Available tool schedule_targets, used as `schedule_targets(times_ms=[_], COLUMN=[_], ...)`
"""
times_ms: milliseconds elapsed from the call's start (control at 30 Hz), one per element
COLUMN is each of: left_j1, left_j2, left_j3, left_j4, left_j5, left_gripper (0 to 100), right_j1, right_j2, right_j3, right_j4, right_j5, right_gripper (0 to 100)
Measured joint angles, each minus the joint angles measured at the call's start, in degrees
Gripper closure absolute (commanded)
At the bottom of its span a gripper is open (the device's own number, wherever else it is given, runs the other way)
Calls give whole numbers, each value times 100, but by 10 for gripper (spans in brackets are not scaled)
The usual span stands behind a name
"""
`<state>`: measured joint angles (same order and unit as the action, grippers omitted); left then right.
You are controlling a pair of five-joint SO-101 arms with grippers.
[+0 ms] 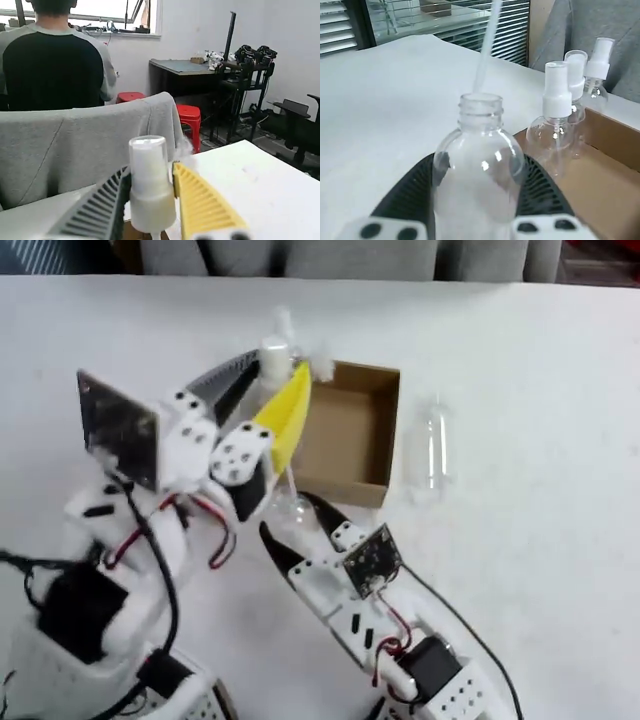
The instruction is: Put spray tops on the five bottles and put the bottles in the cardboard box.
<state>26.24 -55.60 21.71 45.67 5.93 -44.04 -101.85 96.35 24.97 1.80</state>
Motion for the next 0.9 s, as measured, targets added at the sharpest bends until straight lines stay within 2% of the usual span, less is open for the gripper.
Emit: schedule_targets(times_ms=[433,633,900], left_j1=[-62,-369,-475], left_j2=[-580,-563,-563], left_j3=[457,1020,1099], left_j4=[-167,-738,-870], left_j5=[0,0,0], left_gripper=[973,973,973], right_j1=[0,0,0], right_j2=[0,0,0], right_j3=[0,0,0], right_j4=[9,9,9], right_j5=[0,0,0], right_gripper=[984,984,984])
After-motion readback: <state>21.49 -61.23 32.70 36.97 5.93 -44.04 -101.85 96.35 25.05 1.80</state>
